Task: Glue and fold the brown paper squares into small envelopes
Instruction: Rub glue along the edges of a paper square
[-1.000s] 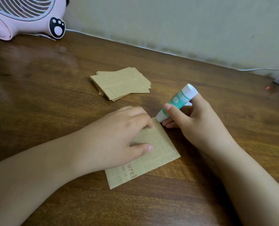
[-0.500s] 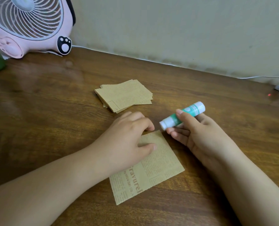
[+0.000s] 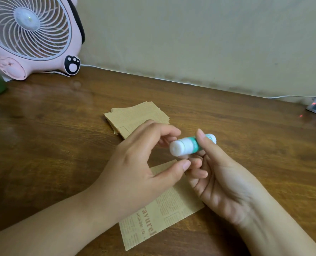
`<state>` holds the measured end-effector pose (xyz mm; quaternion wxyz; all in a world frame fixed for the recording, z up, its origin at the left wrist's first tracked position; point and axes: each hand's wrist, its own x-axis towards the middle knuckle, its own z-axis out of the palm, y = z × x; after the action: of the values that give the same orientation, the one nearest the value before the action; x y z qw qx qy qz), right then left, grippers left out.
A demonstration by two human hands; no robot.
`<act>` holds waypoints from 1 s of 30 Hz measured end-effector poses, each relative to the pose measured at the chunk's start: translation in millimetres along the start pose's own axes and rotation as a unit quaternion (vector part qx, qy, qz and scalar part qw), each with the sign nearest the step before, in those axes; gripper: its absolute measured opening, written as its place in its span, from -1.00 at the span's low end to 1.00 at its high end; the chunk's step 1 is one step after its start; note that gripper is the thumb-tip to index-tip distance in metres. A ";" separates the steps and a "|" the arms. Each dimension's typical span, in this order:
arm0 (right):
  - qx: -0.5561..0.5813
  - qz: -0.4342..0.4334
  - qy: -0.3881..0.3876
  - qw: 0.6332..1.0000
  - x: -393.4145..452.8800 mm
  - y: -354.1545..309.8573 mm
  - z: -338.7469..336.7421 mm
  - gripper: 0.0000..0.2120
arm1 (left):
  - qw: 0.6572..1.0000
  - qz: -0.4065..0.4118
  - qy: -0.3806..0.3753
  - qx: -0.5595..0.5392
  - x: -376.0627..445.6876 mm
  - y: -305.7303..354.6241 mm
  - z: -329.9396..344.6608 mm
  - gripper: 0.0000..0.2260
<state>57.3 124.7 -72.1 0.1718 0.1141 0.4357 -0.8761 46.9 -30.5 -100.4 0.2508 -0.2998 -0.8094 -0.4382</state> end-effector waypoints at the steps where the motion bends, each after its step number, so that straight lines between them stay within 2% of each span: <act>1: 0.002 0.000 -0.012 1.000 -0.8 2.3 1.3 -0.74 | 1.000 0.020 0.013 0.006 1.0 1.9 -1.4 -0.76; 4: 0.003 -0.008 -0.028 1.000 -1.9 6.0 3.2 -0.66 | 0.998 0.048 0.039 0.006 1.8 1.8 -4.8 -0.81; 9: 0.023 -0.025 -0.034 0.999 -3.4 4.7 1.6 -0.74 | 0.997 0.016 0.045 -0.062 0.6 1.4 -7.3 -0.77; 15: -0.019 -0.050 -0.046 0.998 -0.8 7.4 -1.5 -0.71 | 0.996 0.005 0.041 -0.077 1.1 -0.6 -8.9 -0.83; 21: -0.006 -0.096 -0.026 0.995 2.0 5.2 -8.0 -0.60 | 0.981 -0.053 0.031 -0.182 -1.2 -3.0 -9.7 -0.80; 26: 0.005 -0.085 -0.038 0.996 2.6 5.3 -10.5 -0.51 | 0.966 -0.076 0.041 -0.244 0.7 -3.5 -13.0 -0.68; 30: 0.019 -0.073 -0.047 0.996 2.7 6.4 -11.6 -0.52 | 0.967 -0.070 0.050 -0.241 3.7 -4.5 -15.2 -0.76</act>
<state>58.0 129.9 -84.6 0.1254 0.0434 0.4176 -0.8989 43.3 -44.5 -93.1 0.1802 -0.2716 -0.6853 -0.6512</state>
